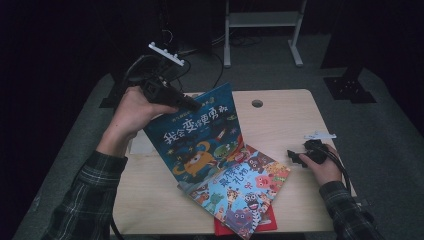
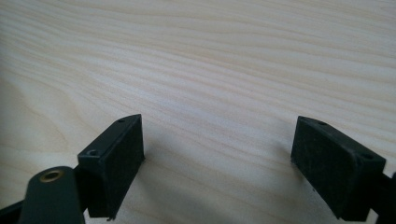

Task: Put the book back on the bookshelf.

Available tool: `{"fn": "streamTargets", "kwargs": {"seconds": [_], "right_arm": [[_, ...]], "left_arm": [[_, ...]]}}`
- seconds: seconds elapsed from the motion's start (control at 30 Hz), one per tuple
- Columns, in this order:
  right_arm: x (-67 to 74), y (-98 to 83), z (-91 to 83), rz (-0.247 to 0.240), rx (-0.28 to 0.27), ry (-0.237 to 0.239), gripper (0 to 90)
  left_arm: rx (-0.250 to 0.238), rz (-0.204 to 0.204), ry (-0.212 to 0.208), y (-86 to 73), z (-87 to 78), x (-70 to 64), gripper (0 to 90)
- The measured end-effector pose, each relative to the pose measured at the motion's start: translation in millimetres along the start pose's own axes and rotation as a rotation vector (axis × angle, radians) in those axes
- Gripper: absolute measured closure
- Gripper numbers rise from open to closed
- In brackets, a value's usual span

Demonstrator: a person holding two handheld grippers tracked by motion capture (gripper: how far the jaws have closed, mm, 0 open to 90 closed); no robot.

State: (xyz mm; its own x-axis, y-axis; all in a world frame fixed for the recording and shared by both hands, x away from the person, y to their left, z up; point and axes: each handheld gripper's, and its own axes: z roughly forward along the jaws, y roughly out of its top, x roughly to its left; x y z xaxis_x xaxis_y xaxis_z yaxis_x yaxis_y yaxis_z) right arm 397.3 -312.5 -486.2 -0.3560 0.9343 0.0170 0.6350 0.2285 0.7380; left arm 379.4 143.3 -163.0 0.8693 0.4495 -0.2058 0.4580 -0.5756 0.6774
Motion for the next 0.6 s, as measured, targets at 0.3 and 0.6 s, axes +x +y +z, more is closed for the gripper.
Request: {"fn": "streamTargets", "kwargs": {"seconds": [0.3,0.6], "right_arm": [[0.0,0.1,0.2,-0.002,0.0,-0.001,15.7],[0.5,0.7,1.1,0.0,0.003,-0.006,13.7]], "left_arm": [[-0.033,-0.038,0.031,-16.1,-26.4,10.4,82.8],[-0.049,-0.083,0.075,-34.8,-50.6,20.6,82.8]]}}
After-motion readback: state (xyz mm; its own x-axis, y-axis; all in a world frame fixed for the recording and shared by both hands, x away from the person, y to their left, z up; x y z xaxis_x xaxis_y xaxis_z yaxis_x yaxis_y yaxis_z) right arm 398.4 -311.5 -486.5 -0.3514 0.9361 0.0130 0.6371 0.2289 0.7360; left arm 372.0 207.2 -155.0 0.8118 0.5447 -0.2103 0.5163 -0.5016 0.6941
